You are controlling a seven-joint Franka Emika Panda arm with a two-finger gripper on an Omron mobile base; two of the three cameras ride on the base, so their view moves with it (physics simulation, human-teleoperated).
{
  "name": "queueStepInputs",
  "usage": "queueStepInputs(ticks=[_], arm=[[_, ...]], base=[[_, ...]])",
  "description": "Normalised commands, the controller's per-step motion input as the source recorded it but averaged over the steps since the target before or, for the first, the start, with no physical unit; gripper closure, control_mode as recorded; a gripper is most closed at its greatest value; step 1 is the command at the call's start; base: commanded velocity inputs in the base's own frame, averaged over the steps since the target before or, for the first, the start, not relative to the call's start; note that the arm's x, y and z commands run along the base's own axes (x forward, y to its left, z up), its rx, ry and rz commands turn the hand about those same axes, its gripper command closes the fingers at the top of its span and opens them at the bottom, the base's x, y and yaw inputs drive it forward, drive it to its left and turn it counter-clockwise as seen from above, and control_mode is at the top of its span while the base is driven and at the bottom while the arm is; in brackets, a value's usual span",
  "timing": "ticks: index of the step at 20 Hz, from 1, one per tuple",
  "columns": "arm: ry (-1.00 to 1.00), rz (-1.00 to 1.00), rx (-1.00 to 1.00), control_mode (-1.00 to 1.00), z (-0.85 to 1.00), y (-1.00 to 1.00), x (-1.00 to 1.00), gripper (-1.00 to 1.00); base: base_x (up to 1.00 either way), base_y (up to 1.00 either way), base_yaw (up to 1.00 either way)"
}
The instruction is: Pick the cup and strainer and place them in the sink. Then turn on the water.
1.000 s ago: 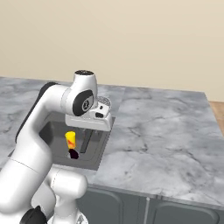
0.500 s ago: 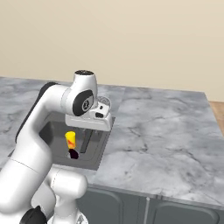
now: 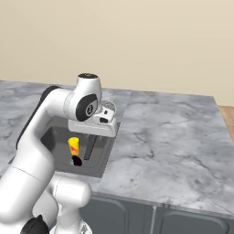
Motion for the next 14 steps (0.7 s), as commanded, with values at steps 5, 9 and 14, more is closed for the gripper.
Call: queueStepInputs(ticks=[5, 9, 14], arm=[[0.00, 0.00, 0.00, -1.00, -0.01, 0.04, 0.14, 1.00], [0.00, 0.00, 0.00, -1.00, -0.08, 0.09, 0.27, 1.00], [0.00, 0.00, 0.00, -1.00, -0.06, 0.28, 0.45, 1.00]], base=[[0.00, 0.00, 0.00], [0.00, 0.00, 0.00], [0.00, 0.00, 0.00]])
